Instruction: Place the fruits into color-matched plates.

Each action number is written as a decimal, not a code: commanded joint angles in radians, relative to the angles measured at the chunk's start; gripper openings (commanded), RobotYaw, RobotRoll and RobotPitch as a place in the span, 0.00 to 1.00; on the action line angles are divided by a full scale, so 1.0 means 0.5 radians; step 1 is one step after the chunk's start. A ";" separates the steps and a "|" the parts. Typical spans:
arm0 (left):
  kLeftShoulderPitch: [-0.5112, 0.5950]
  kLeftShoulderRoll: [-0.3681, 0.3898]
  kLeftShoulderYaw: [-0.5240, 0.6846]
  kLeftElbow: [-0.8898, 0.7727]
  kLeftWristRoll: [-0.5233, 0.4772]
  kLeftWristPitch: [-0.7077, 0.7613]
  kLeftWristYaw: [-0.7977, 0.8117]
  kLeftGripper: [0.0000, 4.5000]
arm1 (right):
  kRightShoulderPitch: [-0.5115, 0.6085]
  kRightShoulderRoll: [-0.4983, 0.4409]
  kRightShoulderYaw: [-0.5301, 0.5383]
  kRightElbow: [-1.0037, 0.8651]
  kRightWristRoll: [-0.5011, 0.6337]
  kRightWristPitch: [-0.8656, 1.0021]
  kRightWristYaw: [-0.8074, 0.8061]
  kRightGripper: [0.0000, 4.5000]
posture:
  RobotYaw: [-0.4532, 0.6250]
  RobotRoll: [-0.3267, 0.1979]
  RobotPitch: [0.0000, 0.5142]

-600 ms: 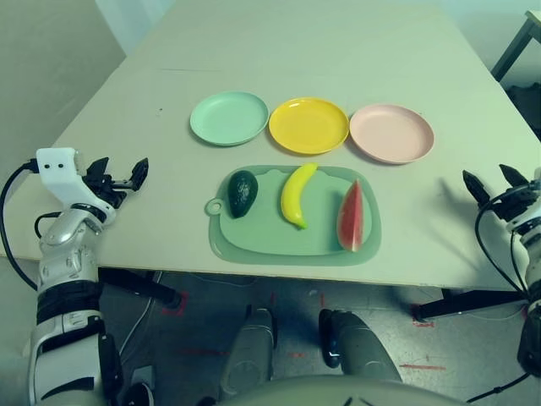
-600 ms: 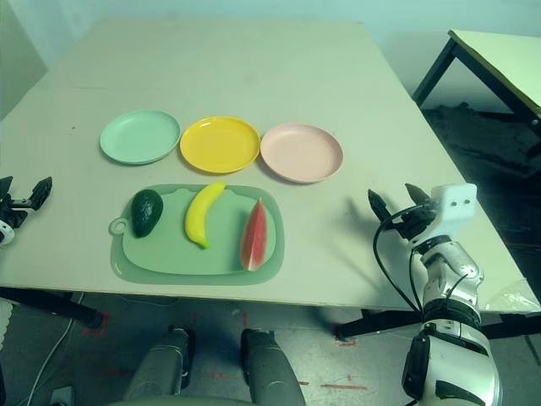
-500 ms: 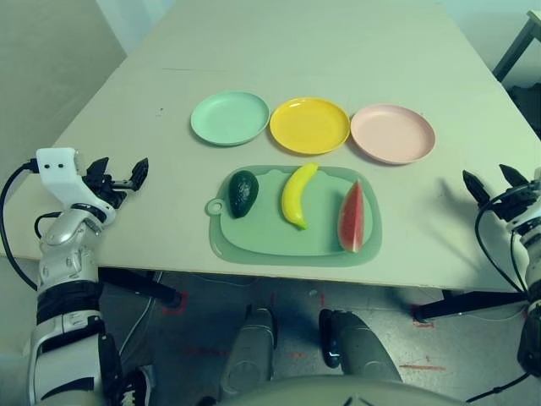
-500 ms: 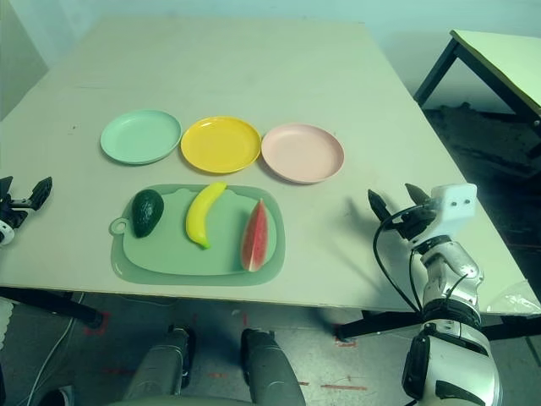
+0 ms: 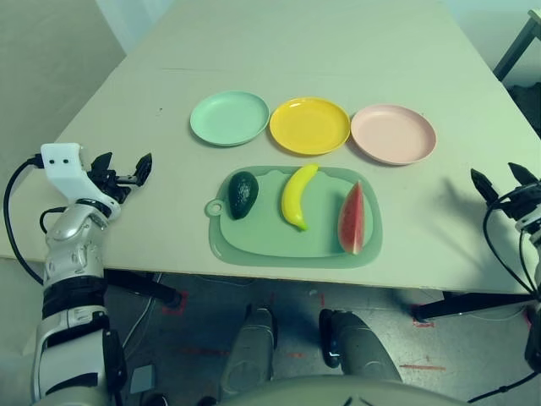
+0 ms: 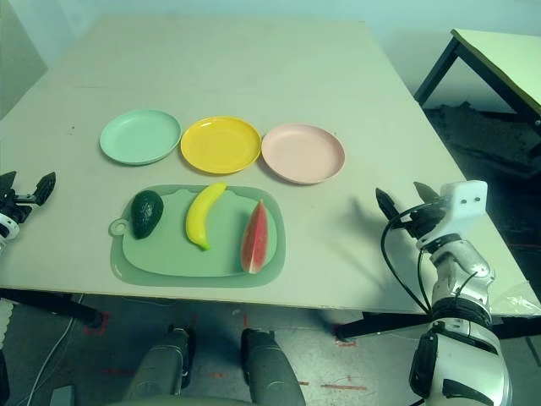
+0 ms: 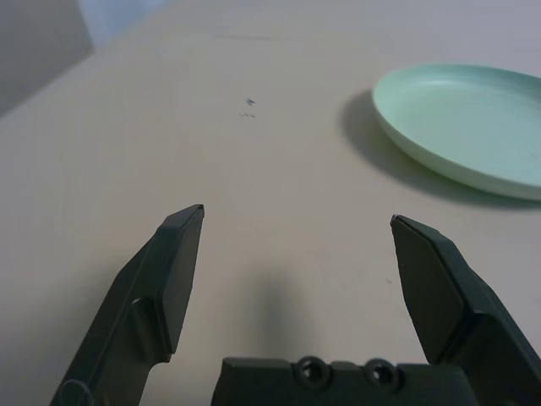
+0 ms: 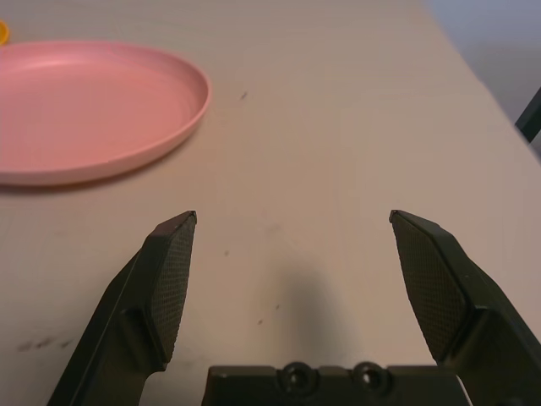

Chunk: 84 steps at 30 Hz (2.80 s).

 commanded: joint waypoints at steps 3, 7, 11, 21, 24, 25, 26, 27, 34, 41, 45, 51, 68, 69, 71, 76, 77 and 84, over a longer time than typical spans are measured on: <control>0.091 0.119 -0.045 -0.107 -0.141 0.003 -0.558 1.00 | -0.009 -0.072 0.117 -0.470 -0.081 0.239 -0.061 1.00 | 0.36 0.62 0.39; 0.189 0.274 -0.137 -0.347 -0.317 0.018 -1.239 1.00 | -0.135 -0.115 0.370 -0.966 -0.152 0.616 0.051 1.00 | 0.35 0.62 0.39; 0.335 0.425 -0.255 -0.579 -0.418 0.106 -1.733 1.00 | -0.280 -0.071 0.690 -1.292 -0.237 0.714 0.288 1.00 | 0.34 0.62 0.38; 0.199 0.561 -0.413 -0.607 -0.401 0.123 -2.177 1.00 | -1.207 -0.148 1.495 -1.352 -0.596 0.061 1.486 1.00 | 0.33 0.62 0.36; 0.174 0.568 -0.438 -0.566 -0.368 0.087 -2.221 1.00 | -1.347 -0.196 1.740 -1.482 -0.546 -0.058 1.637 1.00 | 0.34 0.62 0.36; 0.165 0.564 -0.441 -0.554 -0.362 0.079 -2.225 1.00 | -1.375 -0.234 1.833 -1.538 -0.518 -0.085 1.642 1.00 | 0.34 0.62 0.36; 0.159 0.559 -0.442 -0.546 -0.359 0.073 -2.225 1.00 | -1.395 -0.269 1.909 -1.592 -0.489 -0.089 1.642 1.00 | 0.34 0.62 0.36; 0.151 0.554 -0.442 -0.536 -0.354 0.065 -2.226 1.00 | -1.413 -0.310 1.993 -1.654 -0.461 -0.089 1.642 1.00 | 0.34 0.62 0.36; 0.199 0.525 -0.442 -0.441 -0.268 -0.089 -2.207 1.00 | -1.319 -0.449 2.235 -1.967 -0.453 0.096 1.642 1.00 | 0.35 0.62 0.37; 0.227 0.526 -0.423 -0.407 -0.262 -0.134 -2.206 1.00 | -1.285 -0.260 2.234 -1.954 -0.589 0.136 1.642 1.00 | 0.37 0.62 0.37; 0.243 0.532 -0.412 -0.405 -0.265 -0.147 -2.203 1.00 | -1.254 -0.107 2.197 -1.893 -0.698 0.127 1.641 1.00 | 0.39 0.62 0.38; 0.299 0.547 -0.379 -0.449 -0.283 -0.142 -2.186 1.00 | -1.187 -0.050 2.238 -1.814 -0.800 0.033 1.642 1.00 | 0.42 0.62 0.40; 0.550 0.598 -0.266 -0.723 -0.339 -0.069 -2.062 1.00 | -0.997 0.168 2.249 -1.592 -1.086 -0.221 1.601 1.00 | 0.47 0.62 0.41; 0.543 0.602 -0.263 -0.714 -0.339 -0.072 -2.058 1.00 | -0.998 0.181 2.241 -1.587 -1.098 -0.204 1.594 1.00 | 0.47 0.62 0.41; 0.531 0.609 -0.262 -0.707 -0.343 -0.073 -2.055 1.00 | -1.000 0.187 2.234 -1.580 -1.126 -0.186 1.591 1.00 | 0.46 0.62 0.41; 0.481 0.606 -0.270 -0.750 -0.355 -0.076 -2.041 1.00 | -0.971 0.127 2.235 -1.607 -1.163 -0.141 1.640 0.65 | 0.46 0.62 0.41; 0.461 0.605 -0.273 -0.761 -0.358 -0.070 -2.034 1.00 | -0.964 0.097 2.256 -1.613 -1.162 -0.136 1.642 0.57 | 0.46 0.62 0.41; 0.429 0.612 -0.273 -0.771 -0.358 -0.062 -2.030 1.00 | -0.948 0.014 2.301 -1.688 -1.099 -0.062 1.642 0.46 | 0.46 0.62 0.41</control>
